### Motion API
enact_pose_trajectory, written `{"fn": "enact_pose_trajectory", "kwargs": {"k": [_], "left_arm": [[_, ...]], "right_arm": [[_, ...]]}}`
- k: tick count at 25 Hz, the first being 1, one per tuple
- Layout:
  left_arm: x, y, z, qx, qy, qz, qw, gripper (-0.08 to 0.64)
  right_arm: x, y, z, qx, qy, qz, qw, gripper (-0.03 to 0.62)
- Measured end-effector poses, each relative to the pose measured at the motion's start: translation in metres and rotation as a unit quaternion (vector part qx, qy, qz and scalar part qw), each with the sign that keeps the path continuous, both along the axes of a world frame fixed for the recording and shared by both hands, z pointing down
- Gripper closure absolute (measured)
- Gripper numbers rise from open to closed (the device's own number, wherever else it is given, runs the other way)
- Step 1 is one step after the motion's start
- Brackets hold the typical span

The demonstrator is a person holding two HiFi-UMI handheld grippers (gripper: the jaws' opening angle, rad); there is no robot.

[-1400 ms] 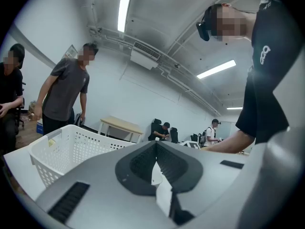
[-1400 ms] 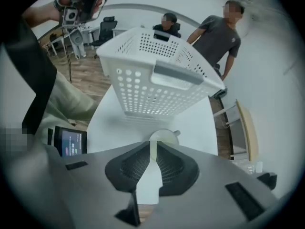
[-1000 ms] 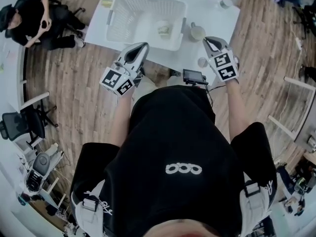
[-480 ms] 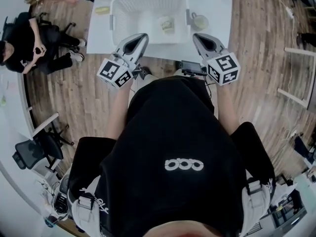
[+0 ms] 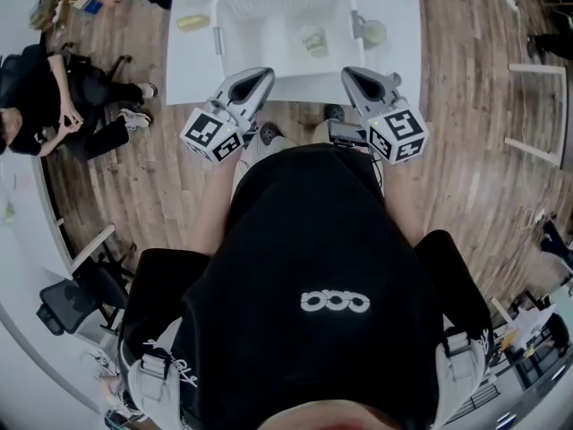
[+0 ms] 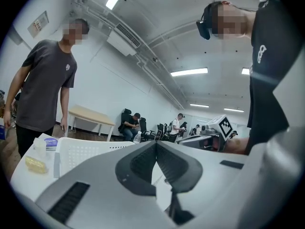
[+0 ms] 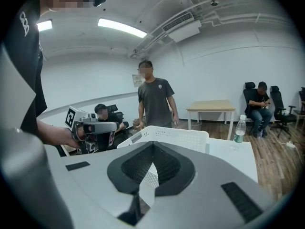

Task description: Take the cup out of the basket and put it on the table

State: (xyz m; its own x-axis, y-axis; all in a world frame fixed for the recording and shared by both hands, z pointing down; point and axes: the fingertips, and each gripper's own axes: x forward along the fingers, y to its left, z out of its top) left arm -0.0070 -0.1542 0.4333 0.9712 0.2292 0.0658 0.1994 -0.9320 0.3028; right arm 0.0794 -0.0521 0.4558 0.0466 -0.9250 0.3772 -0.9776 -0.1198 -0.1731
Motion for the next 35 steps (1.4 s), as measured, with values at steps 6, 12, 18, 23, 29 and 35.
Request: {"fn": "enact_pose_trajectory", "kwargs": {"k": [6,12,18,23,29,35], "left_arm": [[-0.009,0.000,0.006,-0.006,-0.002,0.013,0.9999,0.551],[-0.007,0.002,0.009,-0.006,-0.006,0.010,0.9999,0.551],[0.009,0.006,0.006,0.007,-0.004,0.010,0.9999,0.552],[0.030,0.017,0.004,0.022,-0.007,0.023,0.9995,0.552],[0.052,0.023,0.004,0.028,-0.009,0.027,0.9992,0.552],[0.067,0.024,0.004,0.027,-0.011,0.026,0.9993,0.552]], "right_arm": [[-0.022,-0.001,0.007,-0.006,-0.008,0.006,1.000,0.568],[-0.030,-0.003,0.016,-0.007,-0.019,-0.004,1.000,0.568],[-0.021,0.003,0.015,-0.003,-0.017,-0.011,1.000,0.568],[-0.003,0.011,0.017,0.003,-0.018,-0.011,1.000,0.568],[0.018,0.019,0.019,0.007,-0.016,-0.010,1.000,0.568],[0.033,0.022,0.016,0.013,-0.015,-0.005,1.000,0.568]]}}
